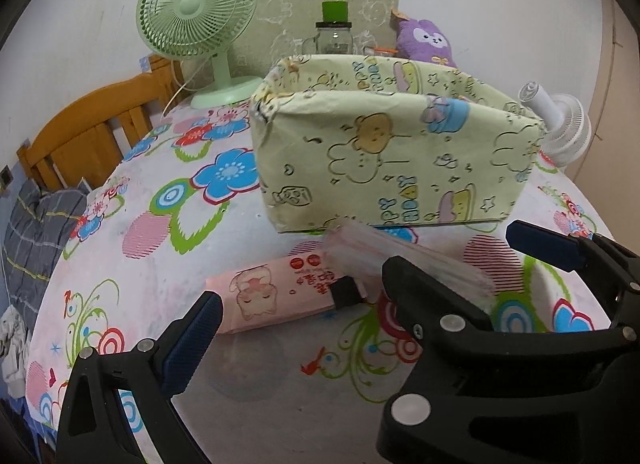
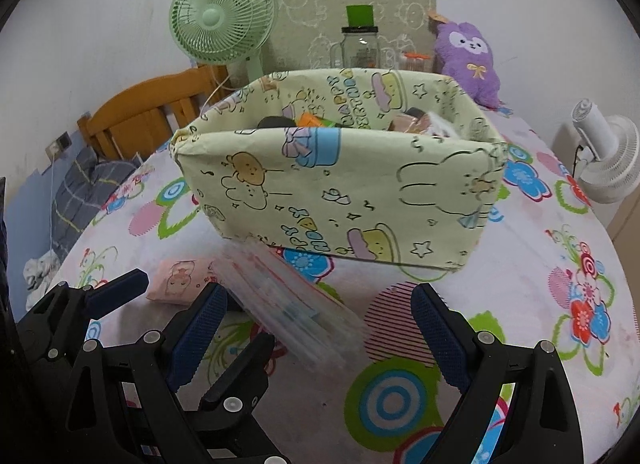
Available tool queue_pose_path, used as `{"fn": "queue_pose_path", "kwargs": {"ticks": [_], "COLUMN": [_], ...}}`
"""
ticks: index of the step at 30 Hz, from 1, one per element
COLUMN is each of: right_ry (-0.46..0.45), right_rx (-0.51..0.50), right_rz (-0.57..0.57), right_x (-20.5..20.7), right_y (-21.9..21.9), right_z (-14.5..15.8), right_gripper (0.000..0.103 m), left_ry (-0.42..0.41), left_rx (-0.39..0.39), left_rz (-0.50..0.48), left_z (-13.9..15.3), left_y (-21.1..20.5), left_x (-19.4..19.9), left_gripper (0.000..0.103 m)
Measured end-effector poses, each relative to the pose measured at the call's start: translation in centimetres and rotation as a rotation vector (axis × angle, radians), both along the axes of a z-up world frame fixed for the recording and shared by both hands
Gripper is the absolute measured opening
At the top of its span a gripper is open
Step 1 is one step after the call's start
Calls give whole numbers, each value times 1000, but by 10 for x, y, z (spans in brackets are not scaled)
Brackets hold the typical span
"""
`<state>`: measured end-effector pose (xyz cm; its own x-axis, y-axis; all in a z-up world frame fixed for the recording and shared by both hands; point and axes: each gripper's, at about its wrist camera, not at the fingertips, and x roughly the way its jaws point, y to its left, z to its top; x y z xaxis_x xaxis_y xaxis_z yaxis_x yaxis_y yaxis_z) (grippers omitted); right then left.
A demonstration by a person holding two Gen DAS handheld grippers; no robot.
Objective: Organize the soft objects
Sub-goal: 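Grasp the clear plastic tube bag with the right tool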
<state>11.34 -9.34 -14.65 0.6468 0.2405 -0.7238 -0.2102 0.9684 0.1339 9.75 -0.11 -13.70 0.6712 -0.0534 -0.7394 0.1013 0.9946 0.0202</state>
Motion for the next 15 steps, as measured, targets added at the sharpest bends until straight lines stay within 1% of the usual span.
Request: {"fn": "queue_pose_path", "kwargs": {"ticks": [11,13,15], "right_ry": [33,39,53], "right_rx": [-15,-17,-10], "right_rz": [35,34,39], "right_x": [17,19,22], "right_y": [17,18,19], "right_z": [-11,-13,-16], "right_gripper": [95,88,86], "left_ry": [36,40,44], "left_rx": [3,3,6], "left_rz": [26,27,29], "left_z": [-11,-12,-14], "left_y": [11,13,13], "left_x": [12,13,15], "left_gripper": [102,102,102]}}
